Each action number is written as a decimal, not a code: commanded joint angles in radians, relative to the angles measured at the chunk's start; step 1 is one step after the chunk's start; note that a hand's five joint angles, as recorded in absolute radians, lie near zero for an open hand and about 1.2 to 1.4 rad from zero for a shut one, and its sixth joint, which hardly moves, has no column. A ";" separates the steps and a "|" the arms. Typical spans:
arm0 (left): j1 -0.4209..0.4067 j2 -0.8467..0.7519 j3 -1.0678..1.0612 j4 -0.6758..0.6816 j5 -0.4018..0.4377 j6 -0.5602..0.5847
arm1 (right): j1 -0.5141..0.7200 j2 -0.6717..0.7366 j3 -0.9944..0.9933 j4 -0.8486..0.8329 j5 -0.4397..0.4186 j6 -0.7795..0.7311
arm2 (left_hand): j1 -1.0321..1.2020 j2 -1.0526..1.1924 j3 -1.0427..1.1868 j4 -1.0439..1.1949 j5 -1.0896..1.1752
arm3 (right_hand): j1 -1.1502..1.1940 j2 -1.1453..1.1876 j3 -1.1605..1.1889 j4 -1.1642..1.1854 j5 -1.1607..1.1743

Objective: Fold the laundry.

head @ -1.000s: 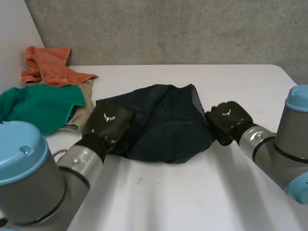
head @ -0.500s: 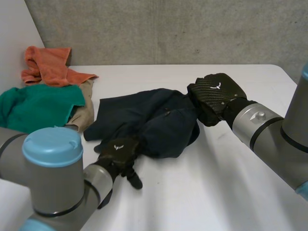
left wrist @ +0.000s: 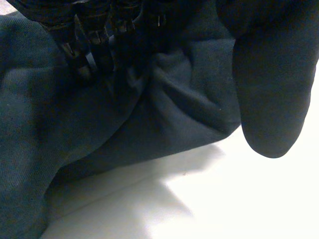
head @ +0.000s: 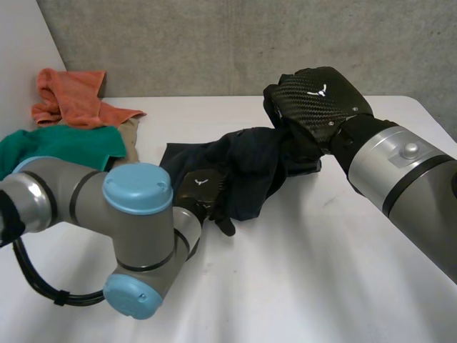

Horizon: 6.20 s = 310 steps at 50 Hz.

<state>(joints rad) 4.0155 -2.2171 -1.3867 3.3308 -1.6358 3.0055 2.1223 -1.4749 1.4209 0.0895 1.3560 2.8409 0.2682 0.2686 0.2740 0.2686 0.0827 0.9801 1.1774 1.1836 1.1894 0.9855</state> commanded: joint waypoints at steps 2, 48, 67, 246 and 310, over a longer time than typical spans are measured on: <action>-0.012 -0.058 0.067 0.002 0.004 -0.128 | 0.002 0.007 -0.007 -0.001 0.000 0.005 | 0.013 0.012 0.007 0.012 0.024 | 0.416 0.219 0.213 0.207 0.236; 0.109 0.434 0.060 -0.180 0.017 0.309 | -0.148 0.001 -0.072 0.009 0.026 -0.110 | 1.128 1.128 1.122 1.128 1.139 | 0.416 0.219 0.213 0.207 0.236; 0.132 0.812 0.199 -0.214 0.097 0.382 | -0.157 -0.248 -0.241 0.113 0.017 -0.115 | 1.128 1.128 1.122 1.128 1.139 | 0.416 0.219 0.213 0.207 0.236; 0.054 0.179 -0.168 0.024 -0.049 0.627 | -0.278 0.252 0.043 0.256 0.037 -0.588 | 1.128 1.128 1.122 1.128 1.139 | 0.416 0.219 0.213 0.207 0.236; 0.106 0.109 -0.167 0.490 0.007 0.619 | -0.364 0.490 -0.027 -0.020 0.032 0.008 | -0.094 -0.094 -0.099 -0.094 -0.083 | -0.637 -0.835 -0.841 -0.847 -0.817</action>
<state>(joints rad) 4.1284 -2.1145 -1.5292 3.8211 -1.6295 3.6416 1.7566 -1.0638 1.3529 0.1899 1.3859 2.8570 0.1977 0.2039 0.2103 0.2036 0.0461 0.2039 0.2232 0.2152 0.2361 0.0670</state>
